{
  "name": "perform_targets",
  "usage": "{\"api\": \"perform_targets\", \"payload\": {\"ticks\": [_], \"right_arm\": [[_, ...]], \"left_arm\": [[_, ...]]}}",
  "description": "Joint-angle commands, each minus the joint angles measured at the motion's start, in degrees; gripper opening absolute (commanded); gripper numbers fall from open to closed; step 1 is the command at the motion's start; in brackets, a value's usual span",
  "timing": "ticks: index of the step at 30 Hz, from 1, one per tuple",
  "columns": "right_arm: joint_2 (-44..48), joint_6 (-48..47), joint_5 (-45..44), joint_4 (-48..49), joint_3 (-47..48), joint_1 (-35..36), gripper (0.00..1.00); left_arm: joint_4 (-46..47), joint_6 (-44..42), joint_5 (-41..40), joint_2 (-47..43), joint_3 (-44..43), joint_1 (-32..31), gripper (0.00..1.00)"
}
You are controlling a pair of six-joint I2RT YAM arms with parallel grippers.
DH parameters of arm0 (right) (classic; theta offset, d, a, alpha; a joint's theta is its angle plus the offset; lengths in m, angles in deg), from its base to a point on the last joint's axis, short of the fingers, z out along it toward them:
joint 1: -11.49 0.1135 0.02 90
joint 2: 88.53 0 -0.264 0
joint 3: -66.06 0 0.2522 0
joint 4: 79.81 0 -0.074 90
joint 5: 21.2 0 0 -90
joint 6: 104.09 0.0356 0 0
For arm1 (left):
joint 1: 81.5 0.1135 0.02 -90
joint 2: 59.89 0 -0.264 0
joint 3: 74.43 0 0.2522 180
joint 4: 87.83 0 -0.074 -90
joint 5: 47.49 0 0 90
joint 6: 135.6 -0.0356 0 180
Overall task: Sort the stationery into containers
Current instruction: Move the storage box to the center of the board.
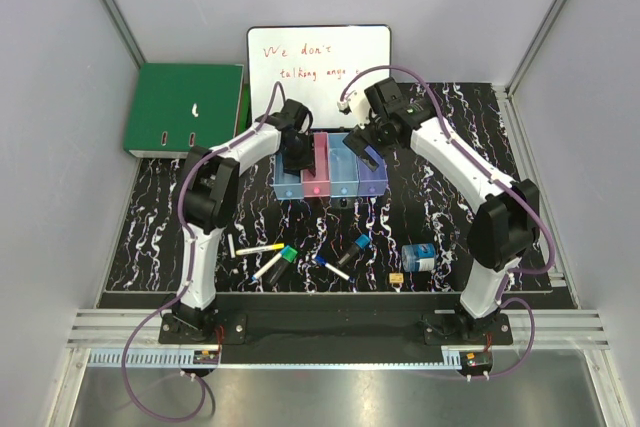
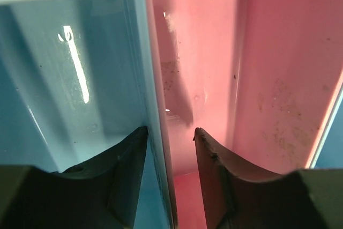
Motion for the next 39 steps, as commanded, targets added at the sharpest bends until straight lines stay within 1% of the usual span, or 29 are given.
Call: {"api": "perform_targets", "payload": {"ticks": [1,6,14,20,26,30,31,33,34,35,39], "right_arm": [[2.5,0.4,-0.5,1.6,-0.7,0.6,1.00],[2.7,0.5,-0.4,1.8,-1.1,0.6,1.00],[3.2,0.5,-0.3,1.8,-1.5,0.6,1.00],[4.1,0.1,-0.6,2.0,-2.9,0.7,1.00],[3.9,0.5,-0.3,2.2,-2.2,0.5,1.00],[3.9,0.5,-0.4,2.2,-2.2,0.6,1.00],[4.0,0.5,-0.5,2.2,-2.3,0.6,1.00],[4.1,0.5,-0.6,2.2,-2.6,0.6,1.00],[4.2,0.5,-0.5,2.2,-2.7,0.6,1.00],[4.3,0.5,-0.5,2.2,-2.8,0.7,1.00],[4.3,0.6,-0.4,2.3,-2.9,0.6,1.00]], "left_arm": [[-7.2,-0.6,3.3,3.2,0.7,-1.5,0.48],[-7.5,-2.7,1.0,1.7,-1.9,-0.8,0.48],[-7.3,-5.9,-3.9,3.1,-5.8,-0.2,0.48],[-6.1,-6.9,-6.6,2.1,-6.5,-0.1,0.48],[-5.3,-6.8,-8.1,5.4,-8.9,0.4,0.47],[-4.7,-6.5,-10.3,7.4,-11.0,0.6,0.38],[-4.7,-6.4,-10.8,8.0,-11.3,0.6,0.28],[-4.6,-6.0,-11.0,8.6,-11.8,0.8,0.22],[-4.6,-5.8,-11.0,9.0,-12.1,1.0,0.16],[-4.6,-5.8,-10.9,9.2,-12.2,1.0,0.14],[-4.7,-6.2,-11.4,9.9,-13.8,1.3,0.14]]}}
